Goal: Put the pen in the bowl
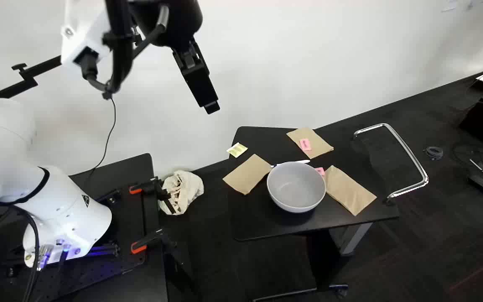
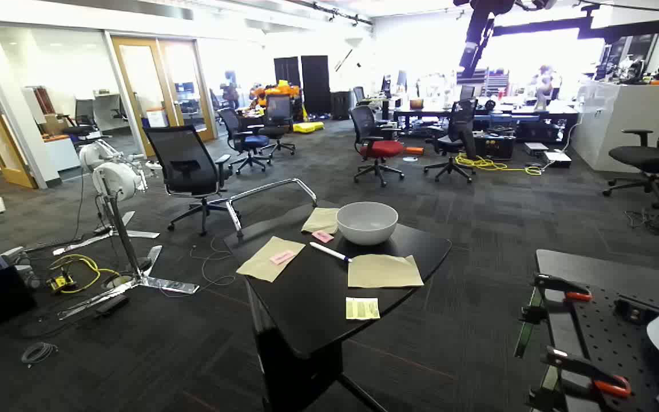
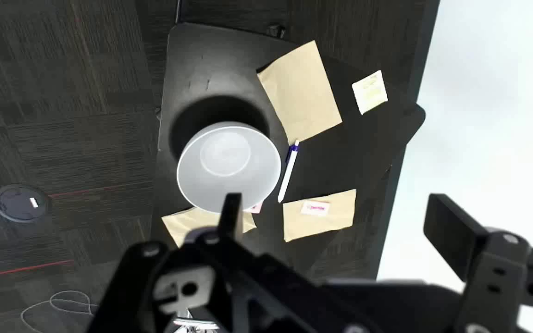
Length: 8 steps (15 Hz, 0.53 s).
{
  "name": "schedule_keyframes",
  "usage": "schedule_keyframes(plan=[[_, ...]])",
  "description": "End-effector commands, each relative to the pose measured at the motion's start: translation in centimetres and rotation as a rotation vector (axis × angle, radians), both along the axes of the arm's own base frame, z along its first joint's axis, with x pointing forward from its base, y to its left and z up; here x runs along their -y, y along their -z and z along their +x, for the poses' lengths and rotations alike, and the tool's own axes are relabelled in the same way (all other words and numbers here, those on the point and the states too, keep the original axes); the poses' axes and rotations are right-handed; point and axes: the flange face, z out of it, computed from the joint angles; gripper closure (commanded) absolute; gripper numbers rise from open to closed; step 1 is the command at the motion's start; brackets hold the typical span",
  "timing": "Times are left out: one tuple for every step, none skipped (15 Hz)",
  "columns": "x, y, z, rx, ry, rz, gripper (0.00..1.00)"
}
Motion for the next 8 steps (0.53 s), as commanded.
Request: schedule_keyframes(plan=[[0.03, -0.04, 0.02, -0.001, 0.000, 0.001, 0.00], [0.03, -0.04, 0.02, -0.001, 0.000, 0.001, 0.00], [0.03, -0.04, 0.02, -0.001, 0.000, 0.001, 0.00], [0.03, -0.04, 0.02, -0.001, 0.000, 0.001, 0.00], [0.03, -0.04, 0.02, -0.001, 0.000, 0.001, 0.00], [0.03, -0.04, 0.02, -0.001, 0.000, 0.001, 0.00], [-0.25, 0.03, 0.24, 0.004, -0.003, -0.003, 0.00], [-0.57, 0.09, 0.48, 0.006, -0.002, -0.010, 0.00]])
